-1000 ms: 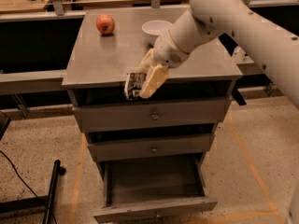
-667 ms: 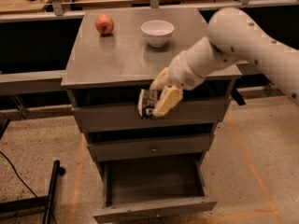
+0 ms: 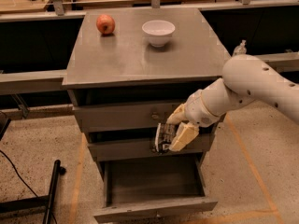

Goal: Place rxbar chocolate into bottom drawer

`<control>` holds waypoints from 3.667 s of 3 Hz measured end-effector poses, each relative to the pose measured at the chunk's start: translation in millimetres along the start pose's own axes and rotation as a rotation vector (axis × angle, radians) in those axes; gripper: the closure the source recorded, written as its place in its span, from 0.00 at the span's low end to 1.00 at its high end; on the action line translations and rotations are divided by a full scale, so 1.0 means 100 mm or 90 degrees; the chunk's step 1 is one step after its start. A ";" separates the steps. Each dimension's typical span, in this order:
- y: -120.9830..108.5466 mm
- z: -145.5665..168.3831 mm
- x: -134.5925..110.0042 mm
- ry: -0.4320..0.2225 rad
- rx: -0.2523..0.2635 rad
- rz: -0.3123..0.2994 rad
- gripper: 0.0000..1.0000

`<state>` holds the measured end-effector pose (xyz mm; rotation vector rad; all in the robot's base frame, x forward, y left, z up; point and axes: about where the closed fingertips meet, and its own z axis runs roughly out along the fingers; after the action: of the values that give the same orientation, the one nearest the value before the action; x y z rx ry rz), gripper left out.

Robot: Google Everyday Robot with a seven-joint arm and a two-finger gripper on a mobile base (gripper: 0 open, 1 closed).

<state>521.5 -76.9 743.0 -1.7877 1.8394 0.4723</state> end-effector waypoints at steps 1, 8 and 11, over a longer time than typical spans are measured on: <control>-0.12 0.08 0.04 -0.068 0.025 0.014 1.00; -0.27 2.41 2.49 -0.124 0.113 0.159 1.00; -0.37 3.33 3.25 -0.065 0.118 0.178 1.00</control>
Offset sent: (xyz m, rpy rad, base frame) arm 0.0189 -0.0579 -0.1202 0.3356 -0.1247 -0.2214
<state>605.3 -146.9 289.0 -1.3679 1.9990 0.4685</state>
